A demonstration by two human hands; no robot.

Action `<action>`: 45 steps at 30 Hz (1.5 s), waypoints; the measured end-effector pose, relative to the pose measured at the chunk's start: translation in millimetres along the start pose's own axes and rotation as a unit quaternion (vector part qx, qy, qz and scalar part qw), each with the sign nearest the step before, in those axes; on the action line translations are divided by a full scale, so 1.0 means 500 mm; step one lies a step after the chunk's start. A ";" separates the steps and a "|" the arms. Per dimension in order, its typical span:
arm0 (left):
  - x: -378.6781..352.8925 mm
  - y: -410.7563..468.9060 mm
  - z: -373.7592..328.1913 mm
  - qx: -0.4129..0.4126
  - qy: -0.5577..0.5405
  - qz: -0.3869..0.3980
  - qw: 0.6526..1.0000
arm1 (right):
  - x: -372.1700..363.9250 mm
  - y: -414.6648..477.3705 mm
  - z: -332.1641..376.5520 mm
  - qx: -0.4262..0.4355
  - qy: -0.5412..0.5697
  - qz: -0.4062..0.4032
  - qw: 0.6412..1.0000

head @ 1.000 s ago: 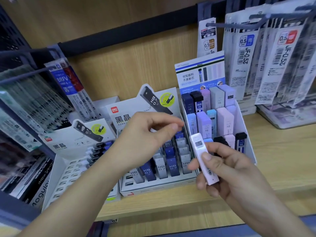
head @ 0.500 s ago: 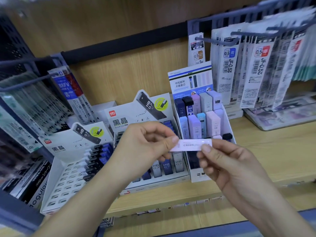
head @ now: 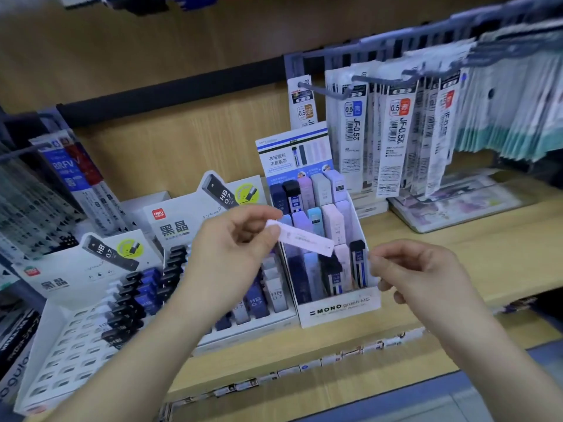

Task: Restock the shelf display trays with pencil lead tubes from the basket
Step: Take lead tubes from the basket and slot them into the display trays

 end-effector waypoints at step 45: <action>-0.142 0.071 -0.033 -0.154 0.466 0.176 0.853 | 0.037 0.033 -0.033 0.036 -0.178 0.033 0.983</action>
Point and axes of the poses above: each hand's wrist, its own y-axis towards the middle knuckle, its own x-axis out of the back of the hand, z = x × y, the point moved 5 cm from there along y, towards the middle knuckle, and after that the axes turned 13 degrees about z, right-handed, at the moved point
